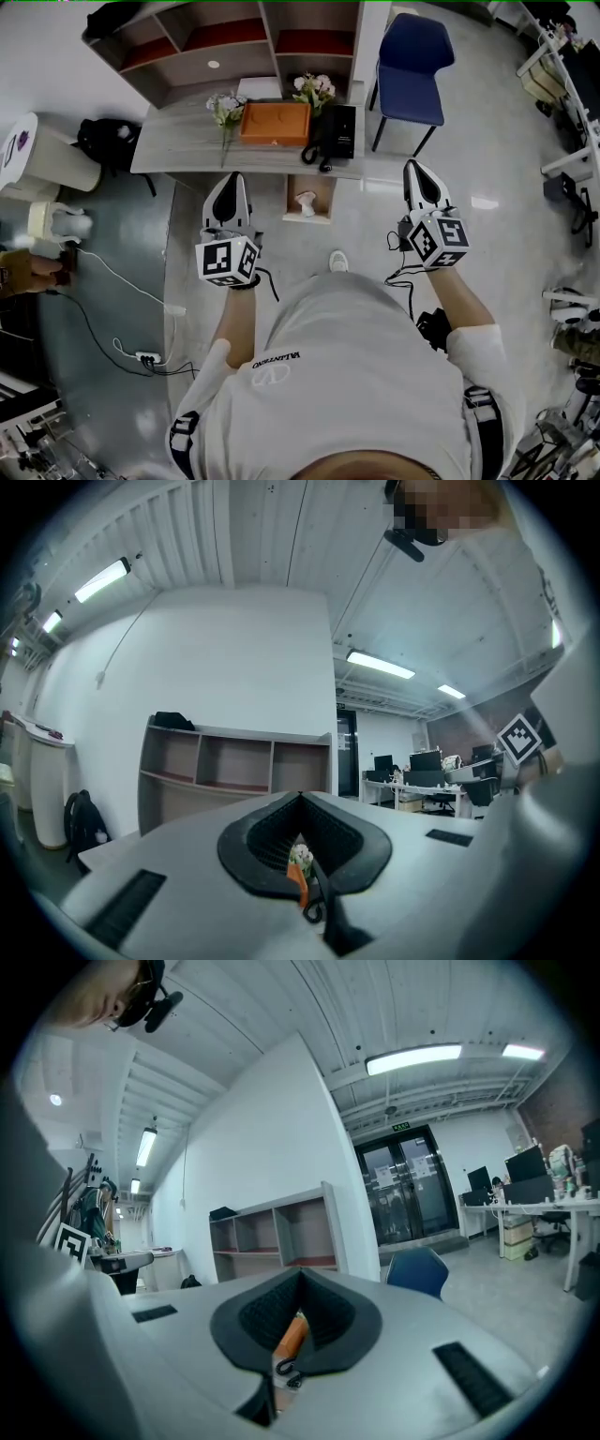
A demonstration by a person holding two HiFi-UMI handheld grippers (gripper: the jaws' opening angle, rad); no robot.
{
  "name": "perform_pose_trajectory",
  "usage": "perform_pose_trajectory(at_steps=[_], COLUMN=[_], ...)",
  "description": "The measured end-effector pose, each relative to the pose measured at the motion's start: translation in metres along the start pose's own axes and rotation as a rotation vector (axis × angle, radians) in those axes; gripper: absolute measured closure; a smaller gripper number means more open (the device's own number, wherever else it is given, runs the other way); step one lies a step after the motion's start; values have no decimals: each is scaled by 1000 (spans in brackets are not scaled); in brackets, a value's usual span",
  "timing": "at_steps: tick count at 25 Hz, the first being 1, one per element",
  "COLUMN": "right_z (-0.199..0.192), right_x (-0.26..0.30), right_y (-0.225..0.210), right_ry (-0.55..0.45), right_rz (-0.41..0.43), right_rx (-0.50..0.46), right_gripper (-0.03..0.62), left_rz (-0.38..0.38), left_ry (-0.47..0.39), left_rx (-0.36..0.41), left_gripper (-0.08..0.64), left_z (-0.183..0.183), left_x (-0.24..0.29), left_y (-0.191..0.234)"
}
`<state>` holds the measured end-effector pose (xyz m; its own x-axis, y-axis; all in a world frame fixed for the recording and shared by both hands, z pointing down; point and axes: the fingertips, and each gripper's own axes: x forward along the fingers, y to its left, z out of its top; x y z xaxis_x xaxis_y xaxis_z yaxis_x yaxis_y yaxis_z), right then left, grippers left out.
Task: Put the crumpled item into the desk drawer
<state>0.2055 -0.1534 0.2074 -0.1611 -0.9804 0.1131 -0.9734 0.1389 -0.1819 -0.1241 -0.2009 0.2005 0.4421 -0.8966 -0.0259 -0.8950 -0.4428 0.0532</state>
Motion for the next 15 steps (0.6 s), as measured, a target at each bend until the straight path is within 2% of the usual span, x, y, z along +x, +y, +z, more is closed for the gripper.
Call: perform_pose_trajectory(at_steps=[15], right_z=[-6], right_x=[-4], right_y=[-7], right_ry=[9], right_rz=[-22], right_rx=[2], right_gripper=[594], left_rz=[-10], left_ry=[44], left_rx=[-18], left_gripper=[558], left_z=[-23], left_x=[-2], left_y=[-4])
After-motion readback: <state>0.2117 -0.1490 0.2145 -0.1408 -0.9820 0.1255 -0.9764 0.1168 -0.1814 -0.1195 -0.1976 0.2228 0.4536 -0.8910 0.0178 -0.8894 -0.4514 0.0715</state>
